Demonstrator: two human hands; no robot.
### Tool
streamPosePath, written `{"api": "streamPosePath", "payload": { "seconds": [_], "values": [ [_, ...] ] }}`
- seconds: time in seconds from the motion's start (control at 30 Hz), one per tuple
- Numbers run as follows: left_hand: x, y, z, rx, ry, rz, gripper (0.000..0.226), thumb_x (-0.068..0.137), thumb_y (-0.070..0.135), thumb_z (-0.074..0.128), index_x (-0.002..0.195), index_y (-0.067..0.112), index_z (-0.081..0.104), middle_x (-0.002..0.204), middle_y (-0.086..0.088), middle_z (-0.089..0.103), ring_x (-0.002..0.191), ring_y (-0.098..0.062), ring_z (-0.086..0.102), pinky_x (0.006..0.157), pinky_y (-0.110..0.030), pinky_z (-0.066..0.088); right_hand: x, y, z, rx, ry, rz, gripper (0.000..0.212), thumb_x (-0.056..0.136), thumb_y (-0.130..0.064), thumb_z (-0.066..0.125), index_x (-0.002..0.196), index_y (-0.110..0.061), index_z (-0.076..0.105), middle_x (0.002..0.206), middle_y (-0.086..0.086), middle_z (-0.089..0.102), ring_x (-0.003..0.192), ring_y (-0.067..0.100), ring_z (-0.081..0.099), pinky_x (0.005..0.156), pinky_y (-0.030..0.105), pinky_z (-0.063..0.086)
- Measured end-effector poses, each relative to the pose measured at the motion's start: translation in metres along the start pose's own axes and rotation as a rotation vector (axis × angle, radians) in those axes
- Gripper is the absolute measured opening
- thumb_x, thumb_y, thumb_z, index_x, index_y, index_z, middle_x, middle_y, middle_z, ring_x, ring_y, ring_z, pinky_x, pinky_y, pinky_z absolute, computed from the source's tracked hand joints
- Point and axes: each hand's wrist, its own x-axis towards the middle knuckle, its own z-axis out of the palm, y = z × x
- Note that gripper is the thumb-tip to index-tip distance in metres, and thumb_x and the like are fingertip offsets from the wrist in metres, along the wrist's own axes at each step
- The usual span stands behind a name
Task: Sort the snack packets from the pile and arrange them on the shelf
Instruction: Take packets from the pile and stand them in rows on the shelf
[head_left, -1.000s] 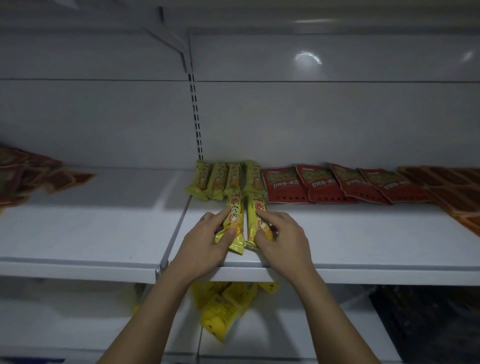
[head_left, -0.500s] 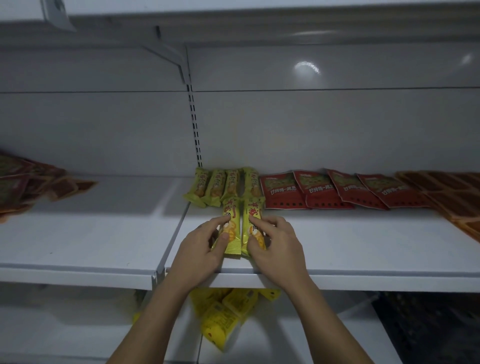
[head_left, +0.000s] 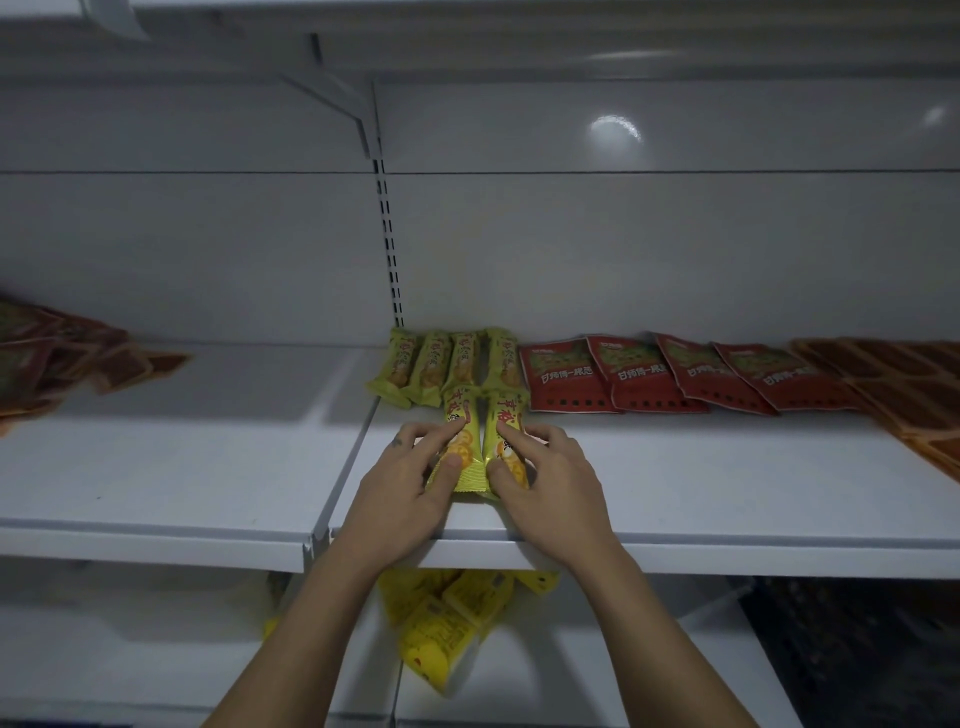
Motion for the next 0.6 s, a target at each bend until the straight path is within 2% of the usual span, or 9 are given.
{"api": "streamPosePath", "payload": {
  "seconds": [0.1, 0.27, 0.4, 0.6],
  "values": [
    [0.000, 0.001, 0.000, 0.026, 0.001, 0.002, 0.065, 0.087, 0.068, 0.025, 0.144, 0.042, 0.042, 0.128, 0.011, 0.045, 0.085, -0.008, 0.047, 0.075, -0.029, 0.041, 0.000, -0.001, 0.000, -0.031, -0.027, -0.012, 0.047, 0.095, -0.043, 0.052, 0.142, -0.037, 0.049, 0.143, -0.006, 0.046, 0.130, 0.013, 0.038, 0.105, 0.032, 0.034],
    [0.000, 0.004, -0.001, 0.026, -0.010, -0.026, 0.063, 0.091, 0.061, 0.032, 0.148, 0.035, 0.040, 0.132, 0.009, 0.045, 0.105, -0.016, 0.051, 0.086, -0.036, 0.047, 0.001, 0.003, 0.001, 0.033, -0.025, 0.003, 0.048, 0.094, -0.044, 0.054, 0.142, -0.039, 0.048, 0.143, -0.006, 0.047, 0.131, 0.013, 0.039, 0.108, 0.037, 0.037],
    [0.000, 0.004, -0.003, -0.058, 0.013, -0.045, 0.071, 0.086, 0.072, 0.030, 0.145, 0.035, 0.045, 0.131, 0.008, 0.048, 0.108, -0.013, 0.051, 0.087, -0.035, 0.049, 0.002, 0.004, -0.001, 0.064, -0.035, 0.014, 0.050, 0.092, -0.042, 0.058, 0.142, -0.038, 0.049, 0.139, -0.007, 0.050, 0.127, 0.011, 0.041, 0.103, 0.031, 0.039],
    [0.003, 0.005, -0.007, -0.133, -0.010, -0.063, 0.074, 0.082, 0.074, 0.034, 0.144, 0.034, 0.046, 0.132, 0.009, 0.047, 0.120, -0.010, 0.046, 0.096, -0.034, 0.047, 0.006, 0.004, -0.009, 0.173, -0.046, 0.058, 0.048, 0.091, -0.038, 0.062, 0.138, -0.039, 0.053, 0.135, -0.009, 0.053, 0.123, 0.011, 0.049, 0.100, 0.030, 0.042]
  ]
}}
